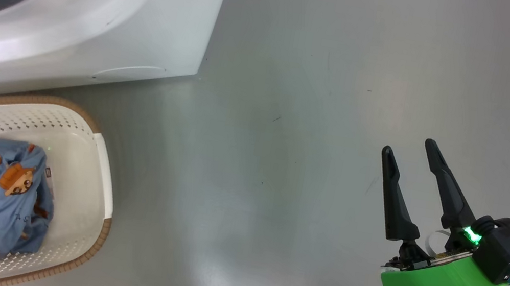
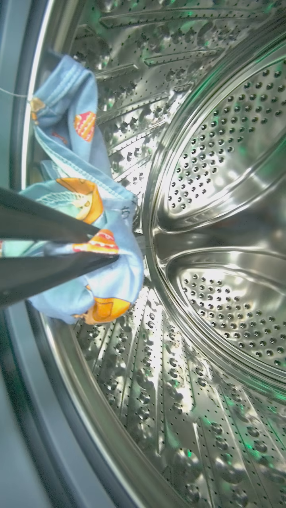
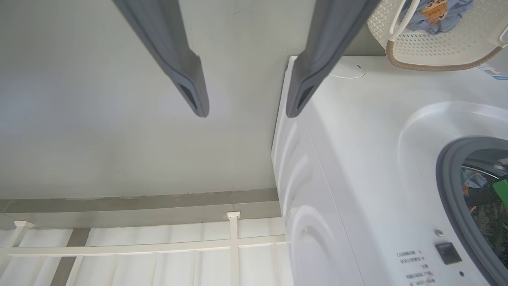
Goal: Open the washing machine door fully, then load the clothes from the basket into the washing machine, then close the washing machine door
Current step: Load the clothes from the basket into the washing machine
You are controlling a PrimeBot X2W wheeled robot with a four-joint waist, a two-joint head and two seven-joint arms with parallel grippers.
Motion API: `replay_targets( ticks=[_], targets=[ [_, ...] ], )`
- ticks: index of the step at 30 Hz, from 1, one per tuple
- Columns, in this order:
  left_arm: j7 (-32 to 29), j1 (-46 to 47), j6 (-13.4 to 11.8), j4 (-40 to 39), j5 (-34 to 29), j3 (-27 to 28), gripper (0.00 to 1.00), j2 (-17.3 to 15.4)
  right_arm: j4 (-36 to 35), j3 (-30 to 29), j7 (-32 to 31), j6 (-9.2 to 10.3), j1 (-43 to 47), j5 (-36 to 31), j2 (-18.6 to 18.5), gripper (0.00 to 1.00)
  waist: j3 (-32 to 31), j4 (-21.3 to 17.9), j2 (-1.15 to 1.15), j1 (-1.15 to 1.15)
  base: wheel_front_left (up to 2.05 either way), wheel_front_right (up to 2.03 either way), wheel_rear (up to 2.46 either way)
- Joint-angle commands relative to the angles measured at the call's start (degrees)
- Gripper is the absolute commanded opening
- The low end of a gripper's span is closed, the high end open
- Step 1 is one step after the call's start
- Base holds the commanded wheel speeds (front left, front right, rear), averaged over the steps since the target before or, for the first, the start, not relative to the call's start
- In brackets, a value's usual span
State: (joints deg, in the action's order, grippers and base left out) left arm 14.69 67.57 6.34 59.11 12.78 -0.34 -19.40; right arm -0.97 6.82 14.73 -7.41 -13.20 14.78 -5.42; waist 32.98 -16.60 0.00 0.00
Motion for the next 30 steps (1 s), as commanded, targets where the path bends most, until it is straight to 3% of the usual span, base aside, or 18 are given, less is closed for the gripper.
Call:
replay_targets(
  ticks=[1, 2, 3, 4, 5, 18, 30],
  targets=[
    [0.31, 1.22, 0.56, 0.91, -0.14, 0.22, 0.0, -2.38, -1.2, 1.21, 0.27, -0.08, 0.37, 0.59, -0.2, 1.0, -0.04, 0.16, 0.0, 0.0, 0.0, 0.0, 0.0],
    [0.31, 2.24, 0.82, 3.58, -0.44, -1.08, 0.12, -2.34, -1.23, 1.09, 0.27, -0.08, 0.41, 0.57, -0.29, 1.0, -0.09, 0.36, 0.0, 0.0, 0.0, 0.0, 0.0],
    [0.31, 2.73, 0.9, 4.36, -0.58, -1.63, 0.4, -2.42, -1.23, 1.07, 0.27, -0.08, 0.4, 0.57, -0.32, 1.0, -0.12, 0.45, 0.0, 0.0, 0.0, 0.0, 0.0],
    [0.31, 3.15, 0.96, 5.03, -0.4, -1.85, 0.78, -2.43, -1.22, 1.06, 0.27, -0.08, 0.36, 0.57, -0.34, 1.0, -0.18, 0.55, 0.0, 0.0, 0.0, 0.0, 0.0],
    [0.31, 3.53, 1.01, 5.53, -0.26, -2.1, 1.0, -2.45, -1.19, 1.05, 0.27, -0.08, 0.31, 0.56, -0.36, 1.0, -0.23, 0.68, 0.0, 0.0, 0.0, 0.0, 0.0],
    [0.31, 0.54, 1.13, 0.9, 3.15, -3.3, 1.0, -1.08, -1.33, 0.49, 0.27, -0.08, 0.11, 0.45, -0.35, 1.0, -0.59, 2.13, 0.0, 0.0, 0.0, 0.0, 0.0],
    [0.31, -9.35, 1.14, -10.3, 4.19, 1.18, 1.0, 2.43, -2.0, -1.59, 0.27, -0.08, 1.09, -0.11, -1.03, 1.0, -1.44, 5.05, 0.0, 0.0, 0.0, 0.0, 0.0]
  ],
)
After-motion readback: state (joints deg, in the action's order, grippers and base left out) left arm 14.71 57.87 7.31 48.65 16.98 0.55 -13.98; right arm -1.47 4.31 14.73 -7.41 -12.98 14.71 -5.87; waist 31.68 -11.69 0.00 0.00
